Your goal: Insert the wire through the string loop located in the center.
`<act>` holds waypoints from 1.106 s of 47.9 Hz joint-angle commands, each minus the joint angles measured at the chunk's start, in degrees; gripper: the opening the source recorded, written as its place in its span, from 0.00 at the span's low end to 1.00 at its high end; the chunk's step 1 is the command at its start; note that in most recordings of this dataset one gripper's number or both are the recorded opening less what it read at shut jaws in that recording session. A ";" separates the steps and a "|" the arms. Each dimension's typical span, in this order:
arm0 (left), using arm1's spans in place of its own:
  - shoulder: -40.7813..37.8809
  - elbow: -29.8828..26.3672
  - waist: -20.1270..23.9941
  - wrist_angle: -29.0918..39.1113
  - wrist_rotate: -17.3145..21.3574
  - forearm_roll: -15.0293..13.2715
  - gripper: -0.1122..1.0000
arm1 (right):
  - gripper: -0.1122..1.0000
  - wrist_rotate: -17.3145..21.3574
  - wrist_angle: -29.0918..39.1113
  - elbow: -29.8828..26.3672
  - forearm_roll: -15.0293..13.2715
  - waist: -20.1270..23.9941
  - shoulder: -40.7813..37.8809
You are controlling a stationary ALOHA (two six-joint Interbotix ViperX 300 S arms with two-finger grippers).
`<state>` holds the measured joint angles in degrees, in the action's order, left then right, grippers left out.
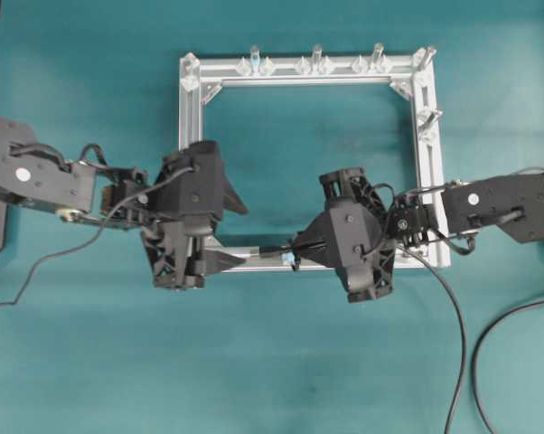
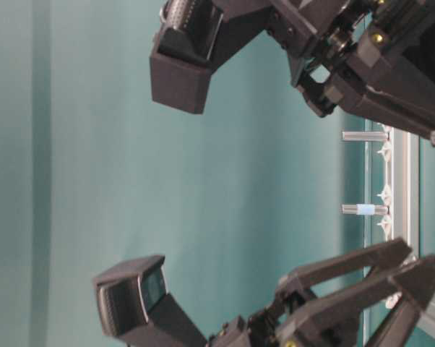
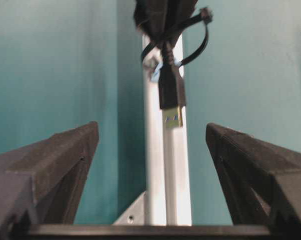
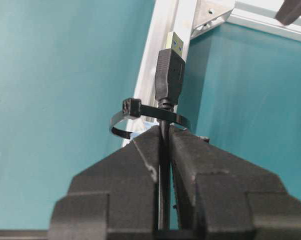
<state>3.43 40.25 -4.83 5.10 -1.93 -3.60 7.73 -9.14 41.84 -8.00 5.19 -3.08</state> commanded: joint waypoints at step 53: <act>-10.28 -7.38 -0.97 -0.62 -0.09 0.18 0.86 | 0.16 -0.09 -0.53 -1.49 0.18 -0.09 0.70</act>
<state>-7.47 34.01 -5.98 5.01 -1.93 -3.60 7.73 -9.14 41.75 -7.91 5.19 -3.08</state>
